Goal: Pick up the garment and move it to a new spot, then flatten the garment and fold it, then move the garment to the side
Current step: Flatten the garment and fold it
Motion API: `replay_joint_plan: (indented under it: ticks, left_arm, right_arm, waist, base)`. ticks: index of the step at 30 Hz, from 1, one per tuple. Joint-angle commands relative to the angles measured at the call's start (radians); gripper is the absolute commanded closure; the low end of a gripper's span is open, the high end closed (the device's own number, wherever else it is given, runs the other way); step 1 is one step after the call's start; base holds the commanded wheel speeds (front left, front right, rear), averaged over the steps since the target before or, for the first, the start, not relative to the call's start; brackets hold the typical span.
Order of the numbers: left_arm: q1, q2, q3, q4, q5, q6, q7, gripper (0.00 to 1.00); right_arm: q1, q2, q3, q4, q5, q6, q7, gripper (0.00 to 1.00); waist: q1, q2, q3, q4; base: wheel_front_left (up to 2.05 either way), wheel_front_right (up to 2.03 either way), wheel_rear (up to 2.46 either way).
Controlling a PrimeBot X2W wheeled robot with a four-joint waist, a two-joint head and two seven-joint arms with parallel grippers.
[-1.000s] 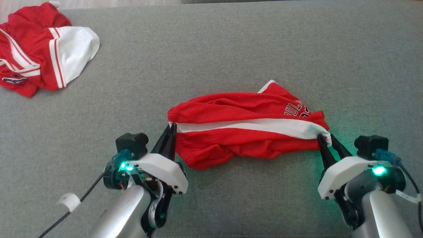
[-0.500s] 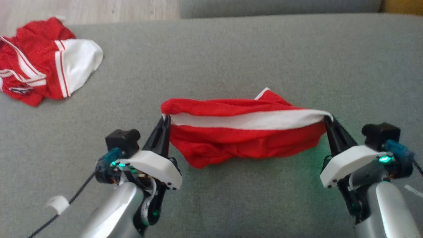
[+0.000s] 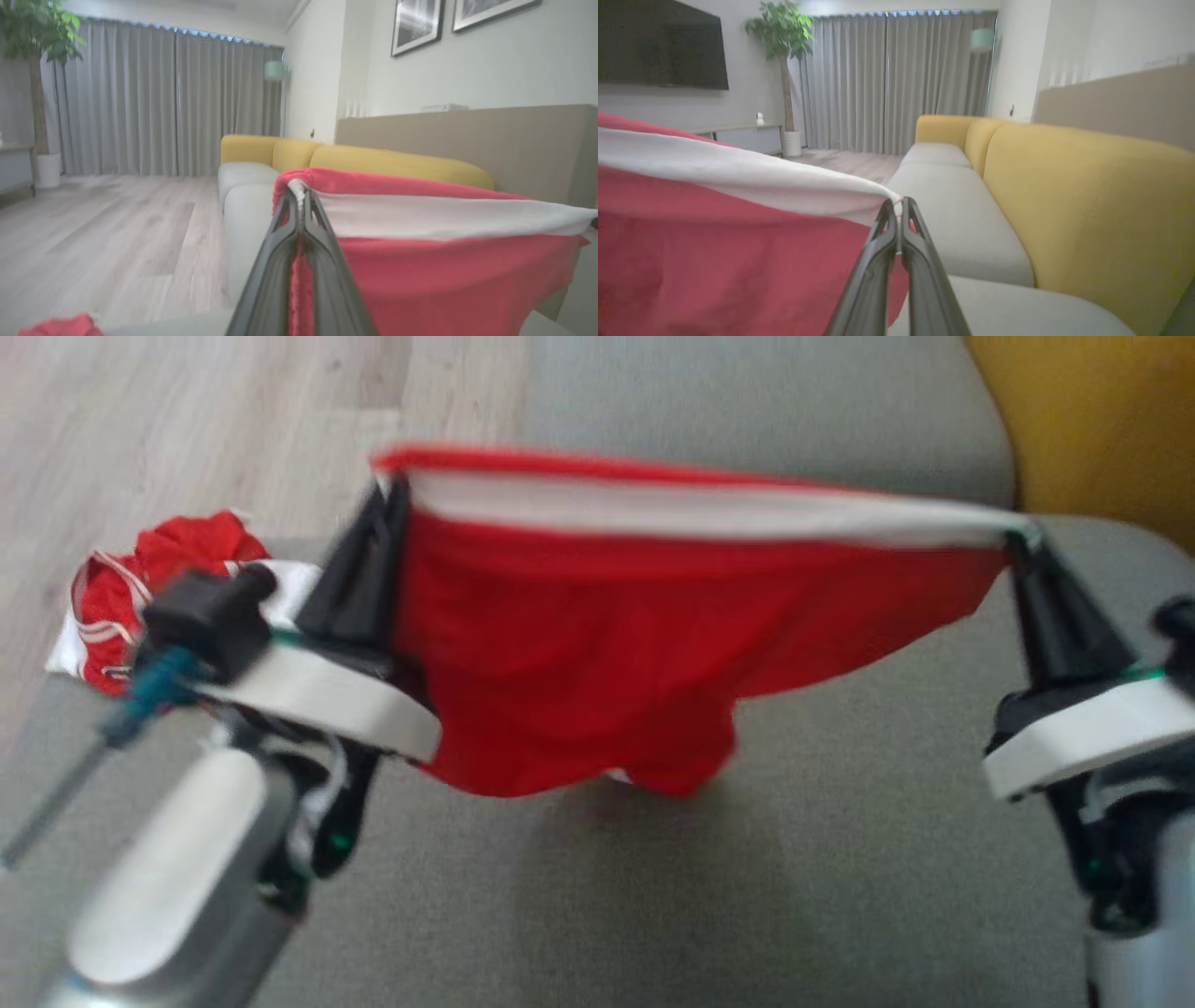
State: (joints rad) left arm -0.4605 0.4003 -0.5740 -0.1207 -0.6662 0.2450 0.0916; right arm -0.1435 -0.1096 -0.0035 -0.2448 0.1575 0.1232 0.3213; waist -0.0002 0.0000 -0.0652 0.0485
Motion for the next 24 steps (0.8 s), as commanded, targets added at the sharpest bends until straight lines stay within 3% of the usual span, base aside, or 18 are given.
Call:
replay_joint_plan:
  ticks: [1,8,10,17,24]
  left_arm:
    - [-0.087,0.046,0.067,-0.064,0.012,0.008,0.013,1.0]
    - [-0.192,0.112,0.101,-0.14,0.004,-0.009,0.107,1.0]
    - [-0.241,0.122,0.088,-0.092,-0.001,-0.054,0.122,1.0]
    - [-0.406,0.107,0.092,0.113,0.01,-0.14,0.084,1.0]
    - [-0.638,0.049,0.13,0.33,0.081,-0.194,-0.133,1.0]
  right_arm:
    - [-0.065,-0.01,0.008,-0.07,0.004,0.008,0.014,1.0]
    - [-0.107,0.015,-0.009,-0.167,0.006,0.008,0.078,1.0]
    - [-0.161,0.017,0.0,-0.116,0.014,0.008,0.1,1.0]
    - [-0.417,-0.013,0.036,0.146,-0.006,0.008,0.083,1.0]
    - [-0.753,0.023,0.041,0.378,-0.076,0.008,-0.074,1.0]
  waist:
    - [0.0002,0.0,-0.022,0.004]
    - [0.0002,0.0,-0.008,0.001]
    - [0.0002,0.0,0.023,-0.01]
    - [0.0002,0.0,0.163,-0.05]
    - [0.0002,0.0,0.292,-0.088]
  base:
    - [0.0,0.0,0.0]
    - [0.0,0.0,0.0]
    - [0.0,0.0,0.0]
    - [0.0,0.0,0.0]
    - [0.0,0.0,0.0]
